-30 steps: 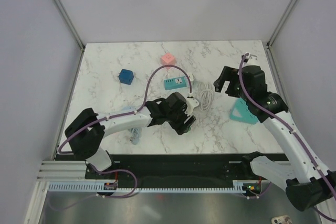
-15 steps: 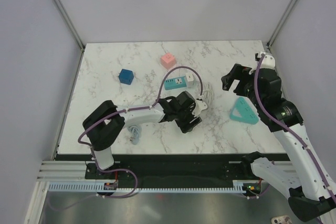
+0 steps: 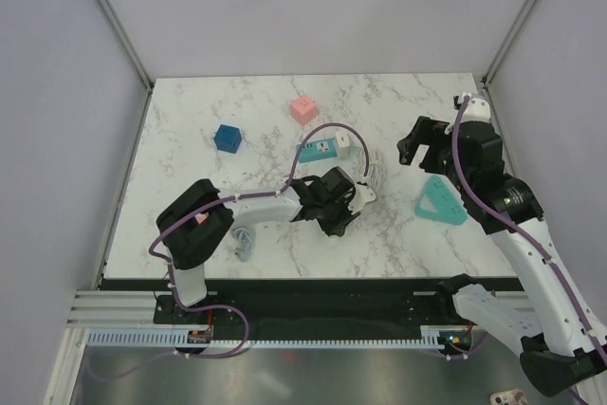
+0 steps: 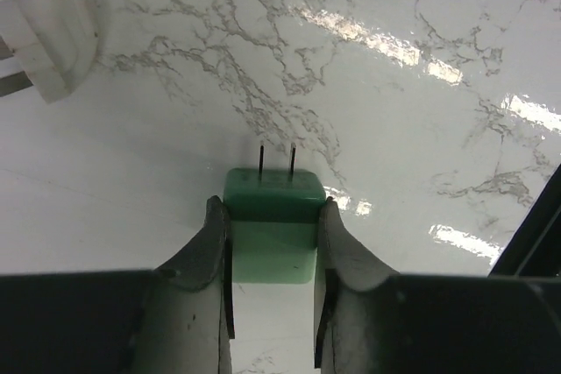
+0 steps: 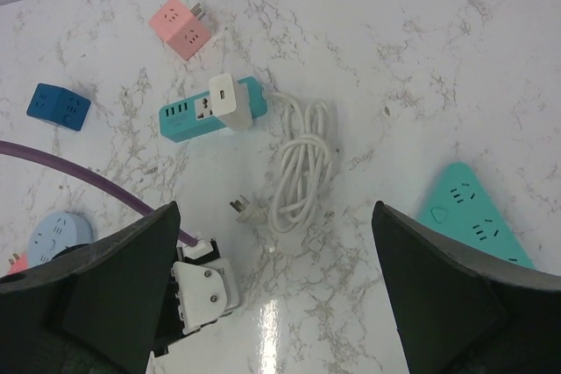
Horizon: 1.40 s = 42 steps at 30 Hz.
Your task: Insert the plug
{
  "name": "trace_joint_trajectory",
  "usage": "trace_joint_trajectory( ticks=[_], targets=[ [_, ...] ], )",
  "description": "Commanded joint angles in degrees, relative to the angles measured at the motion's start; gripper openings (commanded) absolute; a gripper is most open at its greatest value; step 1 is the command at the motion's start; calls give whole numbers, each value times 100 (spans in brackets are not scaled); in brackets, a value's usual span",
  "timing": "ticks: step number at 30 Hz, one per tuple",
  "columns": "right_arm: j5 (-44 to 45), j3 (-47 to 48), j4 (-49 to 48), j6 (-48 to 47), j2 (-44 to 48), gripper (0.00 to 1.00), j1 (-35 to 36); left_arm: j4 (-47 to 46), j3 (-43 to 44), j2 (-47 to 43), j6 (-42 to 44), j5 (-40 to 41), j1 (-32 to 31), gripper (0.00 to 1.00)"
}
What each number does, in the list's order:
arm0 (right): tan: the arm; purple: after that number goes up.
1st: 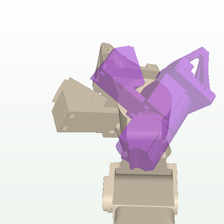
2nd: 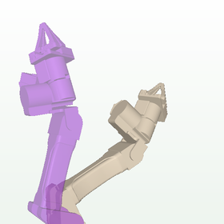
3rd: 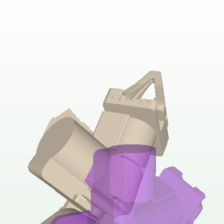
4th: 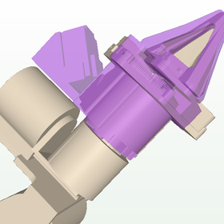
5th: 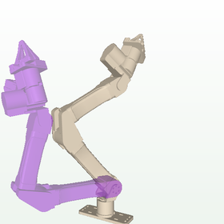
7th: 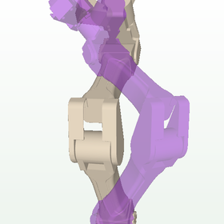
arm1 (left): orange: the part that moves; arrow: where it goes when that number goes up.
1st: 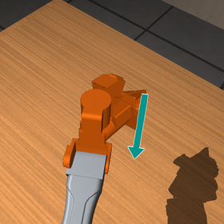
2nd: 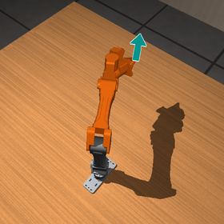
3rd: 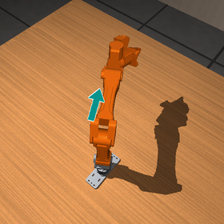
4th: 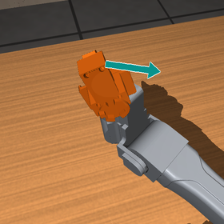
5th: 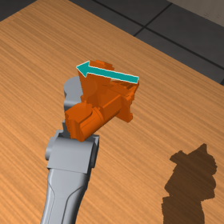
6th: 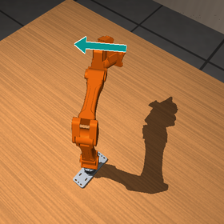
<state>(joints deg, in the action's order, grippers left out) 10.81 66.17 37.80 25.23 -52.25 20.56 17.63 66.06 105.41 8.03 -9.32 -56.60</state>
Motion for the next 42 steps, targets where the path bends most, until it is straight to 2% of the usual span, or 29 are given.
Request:
trace_joint_trajectory(
  ticks=[1,2,5,6,8,9,11,12,14,15,16,17,18,21,24,31,35,42],
  targets=[
    [-193,203,-80,-220,-75,98,-8,-5,240,-2,-125,-17,35,6],
    [-219,194,-115,-290,-92,98,-8,12,336,-29,-274,-78,70,2],
    [-325,81,-238,-361,-40,98,-8,30,529,-230,-1169,-709,394,2],
    [-386,37,-421,-379,56,98,-8,22,591,-283,-1790,-1155,674,2],
    [-561,-174,-703,-414,179,97,-8,-31,679,-467,-2513,-1641,982,2],
    [-675,-253,-1017,-466,267,96,1,-118,671,-529,-3204,-2078,1280,2],
    [-1053,-613,-1649,-484,373,93,-8,-627,532,-862,-3850,-2389,1580,2],
    [-1150,-745,-1845,-467,486,92,-8,-820,461,-977,-4514,-2564,1660,2],
    [-1475,-1027,-2283,-309,558,91,10,-1425,294,-1302,-5194,-2610,1792,2],
    [-1572,-1140,-2408,-256,575,90,1,-1646,232,-1399,-5911,-2592,1923,2],
    [-1660,-1185,-2522,-160,567,90,1,-1883,171,-1478,-6284,-2610,1985,2],
    [-1800,-1229,-2732,-116,541,89,27,-2460,-4,-1618,-6644,-2610,2038,2],
    [-1828,-1256,-2813,-80,471,89,45,-2744,-110,-1689,-7344,-2575,2134,2],
    [-1819,-1309,-3006,8,251,86,168,-3465,-366,-1857,-8384,-2304,2206,2],
    [-1504,-1300,-3208,96,145,84,457,-3547,-322,-1927,-8878,-1926,2206,2],
    [-414,-1106,-3218,-150,-171,81,1774,-3721,-506,-1927,-9662,-1257,2215,2],
    [175,-1177,-3305,-378,-347,76,2145,-3995,-717,-1989,-10224,-1028,2215,2],
    [536,-1098,-3596,-765,-681,70,2496,-3828,-849,-2208,-10269,-711,2215,2]
  ],
)
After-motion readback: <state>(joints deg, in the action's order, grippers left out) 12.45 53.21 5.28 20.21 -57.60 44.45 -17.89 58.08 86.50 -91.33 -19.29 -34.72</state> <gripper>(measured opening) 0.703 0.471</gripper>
